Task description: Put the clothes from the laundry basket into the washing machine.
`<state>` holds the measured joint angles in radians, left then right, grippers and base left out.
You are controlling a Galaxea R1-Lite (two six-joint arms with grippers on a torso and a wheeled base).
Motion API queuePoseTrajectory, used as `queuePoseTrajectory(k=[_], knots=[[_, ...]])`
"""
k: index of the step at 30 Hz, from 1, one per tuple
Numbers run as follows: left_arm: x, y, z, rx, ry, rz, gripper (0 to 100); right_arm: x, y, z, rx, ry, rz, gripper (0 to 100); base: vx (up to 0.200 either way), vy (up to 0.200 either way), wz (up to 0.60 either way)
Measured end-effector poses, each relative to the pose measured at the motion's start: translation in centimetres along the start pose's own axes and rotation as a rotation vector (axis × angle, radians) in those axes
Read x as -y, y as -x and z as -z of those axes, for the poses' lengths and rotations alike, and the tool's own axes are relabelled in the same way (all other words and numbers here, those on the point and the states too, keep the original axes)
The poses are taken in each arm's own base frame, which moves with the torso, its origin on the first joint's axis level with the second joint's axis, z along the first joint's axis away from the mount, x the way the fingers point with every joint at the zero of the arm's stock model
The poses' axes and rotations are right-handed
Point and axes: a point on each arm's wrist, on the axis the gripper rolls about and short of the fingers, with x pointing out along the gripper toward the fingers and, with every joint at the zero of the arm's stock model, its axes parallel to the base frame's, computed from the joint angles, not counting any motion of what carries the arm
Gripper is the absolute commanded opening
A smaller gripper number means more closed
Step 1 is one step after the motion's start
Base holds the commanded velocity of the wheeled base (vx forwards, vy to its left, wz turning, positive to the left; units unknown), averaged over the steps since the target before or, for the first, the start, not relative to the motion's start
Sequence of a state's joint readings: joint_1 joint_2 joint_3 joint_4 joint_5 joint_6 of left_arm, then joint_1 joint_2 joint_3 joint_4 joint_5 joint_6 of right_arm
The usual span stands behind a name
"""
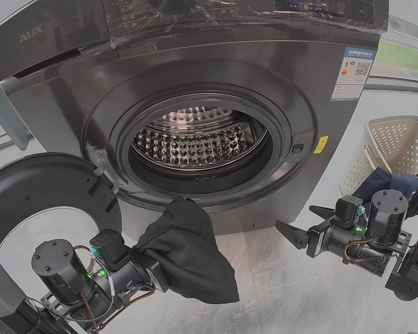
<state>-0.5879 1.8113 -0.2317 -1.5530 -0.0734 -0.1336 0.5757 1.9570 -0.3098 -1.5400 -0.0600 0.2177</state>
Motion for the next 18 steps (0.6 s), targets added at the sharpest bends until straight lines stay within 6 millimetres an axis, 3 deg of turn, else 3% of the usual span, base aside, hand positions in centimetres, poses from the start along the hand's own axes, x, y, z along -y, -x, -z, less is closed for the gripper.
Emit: queuePoseTrajectory(k=[5, 18], knots=[[0.16, 0.05, 0.15, -0.007, 0.0, 0.005, 0, -0.11, 0.01, 0.03, -0.001, 0.0, -0.004, 100, 0.0, 0.0, 0.0], [0.28, -0.04, 0.25, -0.011, 0.001, 0.01, 0, -0.38, 0.0, 0.03, 0.0, 0.001, -0.013, 100, 0.185, 0.0, 0.0]])
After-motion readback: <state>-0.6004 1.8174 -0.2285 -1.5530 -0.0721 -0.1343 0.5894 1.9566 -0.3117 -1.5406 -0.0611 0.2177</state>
